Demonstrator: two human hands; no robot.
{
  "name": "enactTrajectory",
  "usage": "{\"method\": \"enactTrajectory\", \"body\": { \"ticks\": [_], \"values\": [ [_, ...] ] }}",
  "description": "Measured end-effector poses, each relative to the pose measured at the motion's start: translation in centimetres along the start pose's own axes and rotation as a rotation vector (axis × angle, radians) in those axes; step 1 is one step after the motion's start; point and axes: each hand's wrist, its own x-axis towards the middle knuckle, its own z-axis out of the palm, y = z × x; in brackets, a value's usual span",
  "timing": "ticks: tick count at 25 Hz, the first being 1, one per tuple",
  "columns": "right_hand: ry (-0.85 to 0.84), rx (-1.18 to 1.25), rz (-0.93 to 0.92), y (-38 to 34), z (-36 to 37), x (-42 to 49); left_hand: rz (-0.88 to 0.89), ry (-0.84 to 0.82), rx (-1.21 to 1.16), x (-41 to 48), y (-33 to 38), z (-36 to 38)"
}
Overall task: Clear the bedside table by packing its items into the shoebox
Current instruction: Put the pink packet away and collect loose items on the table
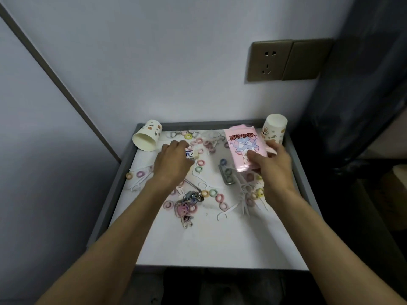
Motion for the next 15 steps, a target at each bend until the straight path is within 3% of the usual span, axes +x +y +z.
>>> {"method": "enactTrajectory", "body": {
  "ticks": [3,6,9,12,15],
  "values": [
    [-0.053,0.239,0.198,-0.8,-0.9,-0.2,0.048,-0.058,0.159,2.2,0.5,1.4],
    [-0.068,0.254,0.251,-1.3,-1.4,-0.2,0.054,-0.009,0.207,2.1,0.7,1.8],
    [-0.110,0.197,0.234,-1.8,-1.9,-0.4,0.048,0.090,-0.026,1.1,1.0,0.5],
    [-0.112,0.097,0.211,-1.9,-2.2,-0.8,-0.009,-0.040,-0.225,-1.4,0.1,-1.0],
    [-0.137,0.034,0.175,-1.6,-2.3,-1.5,-0.075,-0.179,-0.054,-4.6,-1.6,-1.2]
  ]
}}
